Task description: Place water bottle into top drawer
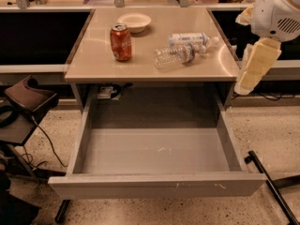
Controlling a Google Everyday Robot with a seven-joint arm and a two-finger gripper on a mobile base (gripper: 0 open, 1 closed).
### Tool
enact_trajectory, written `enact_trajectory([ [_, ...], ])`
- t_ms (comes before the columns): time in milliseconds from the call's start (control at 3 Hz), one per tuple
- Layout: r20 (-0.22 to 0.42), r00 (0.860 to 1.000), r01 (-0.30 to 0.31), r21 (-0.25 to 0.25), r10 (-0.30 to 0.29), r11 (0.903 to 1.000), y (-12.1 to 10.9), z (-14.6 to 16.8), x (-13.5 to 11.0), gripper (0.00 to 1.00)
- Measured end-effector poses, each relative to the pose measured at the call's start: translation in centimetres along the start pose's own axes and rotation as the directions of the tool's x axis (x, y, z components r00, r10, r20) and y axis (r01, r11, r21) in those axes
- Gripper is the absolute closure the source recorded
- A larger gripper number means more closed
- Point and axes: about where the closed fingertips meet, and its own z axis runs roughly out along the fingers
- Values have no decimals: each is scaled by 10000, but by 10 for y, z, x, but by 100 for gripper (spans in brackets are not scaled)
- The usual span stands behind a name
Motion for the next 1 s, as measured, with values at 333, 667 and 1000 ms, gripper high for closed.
enact_trajectory([
  [333,696,9975,106,-45,-103,9999,-28,22,-13,0],
  [667,747,9972,89,-52,-85,9999,-31,24,-14,0],
  [1000,1198,9925,225,120,-238,9997,-38,30,-21,0],
])
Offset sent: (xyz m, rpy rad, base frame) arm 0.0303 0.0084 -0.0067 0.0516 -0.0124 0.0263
